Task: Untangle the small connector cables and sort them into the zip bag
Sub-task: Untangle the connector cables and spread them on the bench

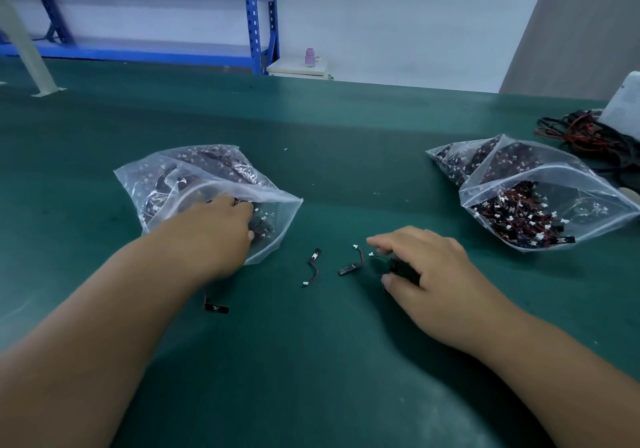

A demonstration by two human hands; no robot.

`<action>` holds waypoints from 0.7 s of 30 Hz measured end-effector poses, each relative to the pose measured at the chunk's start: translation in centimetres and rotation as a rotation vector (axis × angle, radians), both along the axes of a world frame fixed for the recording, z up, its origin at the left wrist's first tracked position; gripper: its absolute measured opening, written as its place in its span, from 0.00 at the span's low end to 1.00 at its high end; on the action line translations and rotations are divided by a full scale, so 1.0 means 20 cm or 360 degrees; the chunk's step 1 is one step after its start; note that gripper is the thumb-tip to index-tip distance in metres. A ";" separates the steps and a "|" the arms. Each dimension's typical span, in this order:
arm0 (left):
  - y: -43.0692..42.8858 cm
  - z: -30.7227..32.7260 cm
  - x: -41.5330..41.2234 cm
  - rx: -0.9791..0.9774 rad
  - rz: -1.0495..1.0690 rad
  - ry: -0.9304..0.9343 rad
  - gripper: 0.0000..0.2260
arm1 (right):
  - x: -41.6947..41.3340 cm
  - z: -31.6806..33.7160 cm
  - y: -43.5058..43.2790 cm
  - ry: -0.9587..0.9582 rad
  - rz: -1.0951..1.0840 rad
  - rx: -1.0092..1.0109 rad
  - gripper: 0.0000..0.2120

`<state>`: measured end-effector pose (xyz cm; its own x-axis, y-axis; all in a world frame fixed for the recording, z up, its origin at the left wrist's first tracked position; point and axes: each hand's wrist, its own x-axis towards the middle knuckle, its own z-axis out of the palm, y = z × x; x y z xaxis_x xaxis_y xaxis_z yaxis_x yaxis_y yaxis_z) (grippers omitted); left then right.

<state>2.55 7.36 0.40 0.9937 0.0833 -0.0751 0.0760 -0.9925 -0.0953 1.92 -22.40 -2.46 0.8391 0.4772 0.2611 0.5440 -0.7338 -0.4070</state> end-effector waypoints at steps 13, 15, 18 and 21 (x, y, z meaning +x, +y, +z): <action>-0.06 0.05 -0.05 0.0017 -0.0267 -0.0175 0.03 | 0.04 -0.01 -0.03 0.0117 -0.0090 0.0186 0.13; -0.08 0.06 -0.06 -0.0049 -0.0266 -0.0157 0.03 | 0.04 -0.01 -0.03 0.0099 -0.0114 0.0130 0.11; -0.10 0.07 -0.08 -0.0099 -0.0239 -0.0151 0.02 | 0.05 0.00 -0.03 0.0048 -0.0200 0.0097 0.12; -0.11 0.07 -0.10 -0.0117 -0.0229 -0.0122 0.02 | 0.04 0.02 -0.04 0.0056 -0.0291 0.0123 0.17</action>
<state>0.54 5.14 1.84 0.9980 -0.0631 0.0004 -0.0631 -0.9978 -0.0216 2.76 -23.11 -2.10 0.9192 0.2959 0.2599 0.3890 -0.7849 -0.4822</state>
